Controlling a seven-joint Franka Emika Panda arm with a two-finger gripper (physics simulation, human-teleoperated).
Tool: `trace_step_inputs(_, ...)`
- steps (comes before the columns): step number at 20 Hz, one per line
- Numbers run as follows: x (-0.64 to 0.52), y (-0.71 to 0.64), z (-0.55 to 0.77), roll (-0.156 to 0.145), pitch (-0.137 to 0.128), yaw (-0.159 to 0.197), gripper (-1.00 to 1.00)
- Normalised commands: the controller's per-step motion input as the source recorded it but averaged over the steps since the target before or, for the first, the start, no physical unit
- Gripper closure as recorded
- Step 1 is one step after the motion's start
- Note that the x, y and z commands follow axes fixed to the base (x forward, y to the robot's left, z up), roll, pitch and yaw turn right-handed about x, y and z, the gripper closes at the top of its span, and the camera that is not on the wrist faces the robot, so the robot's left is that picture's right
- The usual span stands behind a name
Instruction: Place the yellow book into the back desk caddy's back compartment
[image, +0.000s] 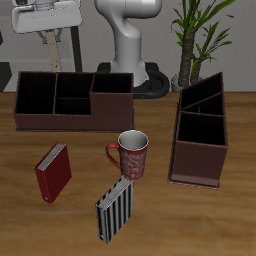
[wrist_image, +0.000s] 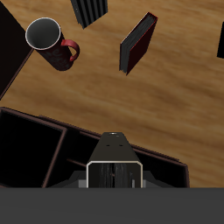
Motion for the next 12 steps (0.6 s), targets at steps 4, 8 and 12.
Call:
trace_step_inputs(4, -0.05, -0.02, 0.21, -0.002, -0.017, 0.213, 1.0)
trace_step_inputs(8, -0.12, 0.08, 0.11, 0.022, -0.042, 0.212, 1.0)
trace_step_inputs(12, -0.07, 0.02, 0.09, -0.007, -0.018, 0.2, 1.0)
